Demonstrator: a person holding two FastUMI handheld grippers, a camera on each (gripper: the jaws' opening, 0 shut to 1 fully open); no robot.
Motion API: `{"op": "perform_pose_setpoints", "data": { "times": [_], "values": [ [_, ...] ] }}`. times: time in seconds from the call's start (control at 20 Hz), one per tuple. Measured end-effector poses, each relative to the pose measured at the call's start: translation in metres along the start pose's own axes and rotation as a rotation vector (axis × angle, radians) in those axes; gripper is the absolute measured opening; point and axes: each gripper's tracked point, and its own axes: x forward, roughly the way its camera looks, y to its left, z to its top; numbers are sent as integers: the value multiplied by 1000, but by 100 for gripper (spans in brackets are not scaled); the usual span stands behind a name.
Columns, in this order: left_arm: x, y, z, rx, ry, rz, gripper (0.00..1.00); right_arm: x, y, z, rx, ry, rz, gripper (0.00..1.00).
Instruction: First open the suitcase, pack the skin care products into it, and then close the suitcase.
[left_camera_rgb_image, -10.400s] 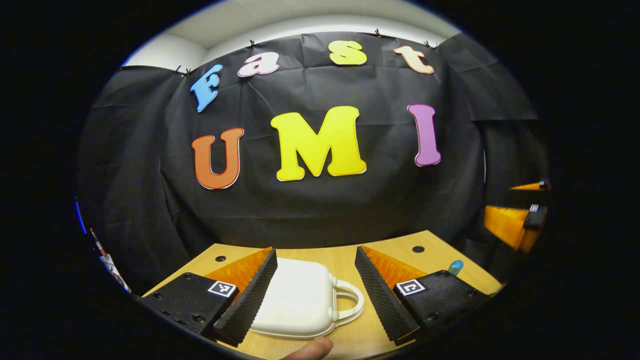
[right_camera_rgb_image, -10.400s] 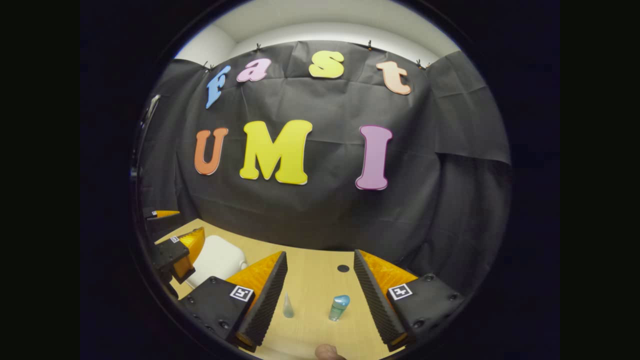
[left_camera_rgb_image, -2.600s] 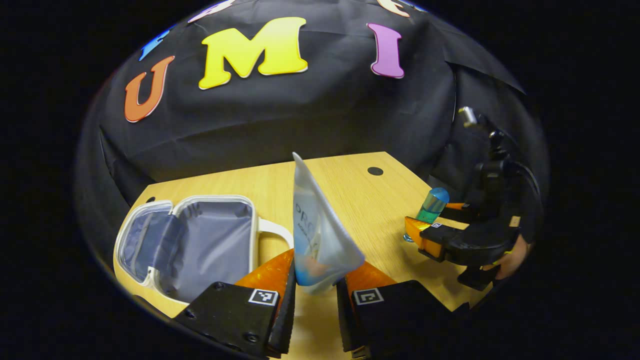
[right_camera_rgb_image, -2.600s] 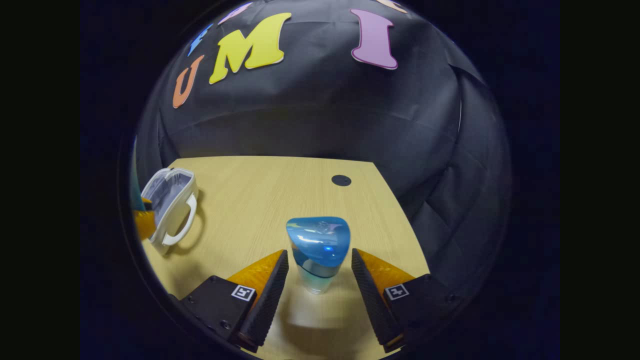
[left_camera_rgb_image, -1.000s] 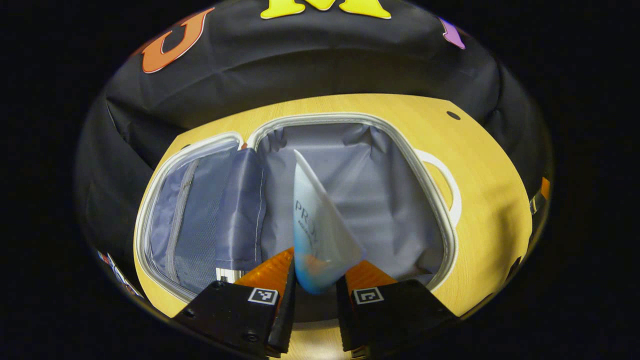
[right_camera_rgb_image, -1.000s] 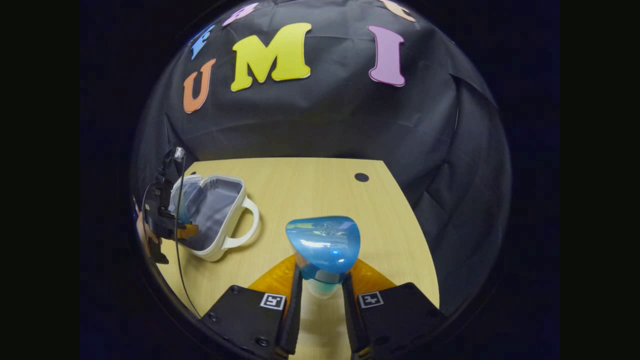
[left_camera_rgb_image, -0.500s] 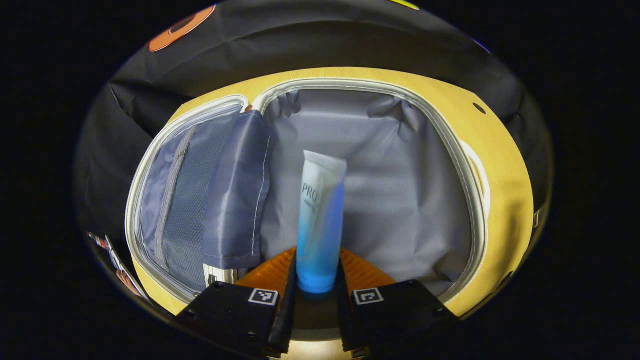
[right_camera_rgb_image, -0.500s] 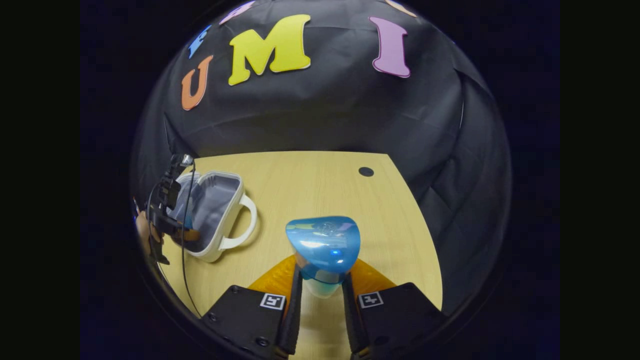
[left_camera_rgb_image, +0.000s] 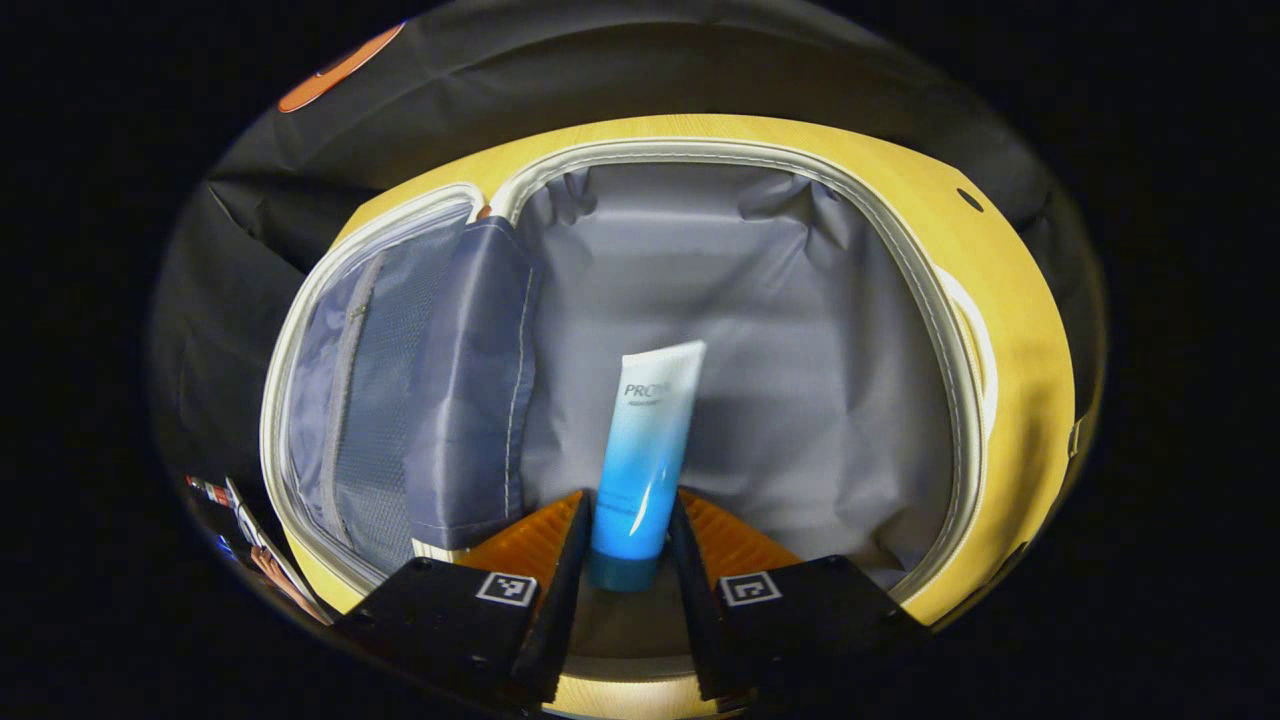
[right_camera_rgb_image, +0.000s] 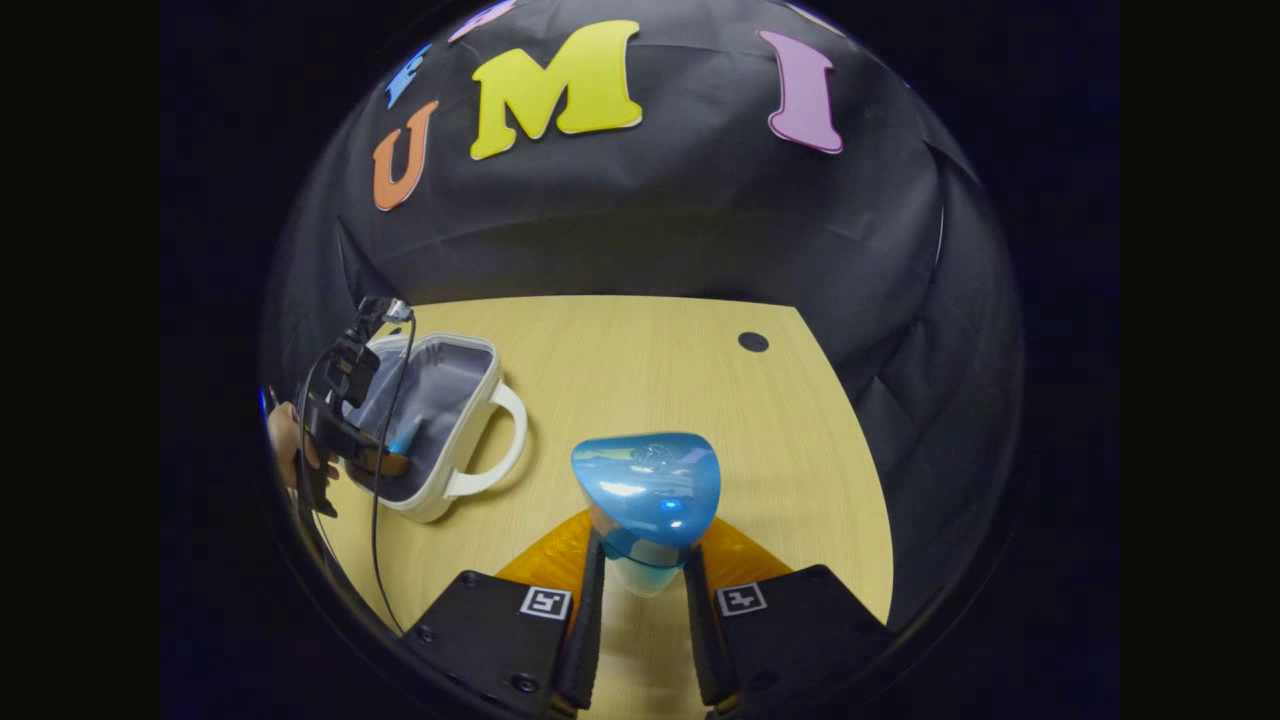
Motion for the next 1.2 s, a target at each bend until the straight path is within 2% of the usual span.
{"op": "perform_pose_setpoints", "data": {
  "times": [0.1,0.15,0.25,0.3,0.35,0.4,0.75,1.05,1.2],
  "values": [
    [-2,3,-1,4,2,24,63,1,7,5,1,0,8,36],
    [-5,0,-1,4,-6,8,68,2,13,8,-3,-1,15,36],
    [-22,-3,13,-9,-102,-14,78,2,28,18,-26,-14,33,36],
    [-35,1,22,-9,-160,-5,80,2,36,24,-38,-22,44,36],
    [-48,8,27,-12,-210,11,93,1,46,31,-49,-32,56,36],
    [-64,15,33,-18,-267,17,91,1,58,37,-59,-41,70,36],
    [-181,80,54,-52,-639,55,93,10,172,67,-104,-48,193,36],
    [-249,149,44,-52,-864,88,94,57,257,42,-118,20,234,36],
    [-271,174,36,-45,-907,111,94,85,277,15,-117,91,210,36]
  ]
}}
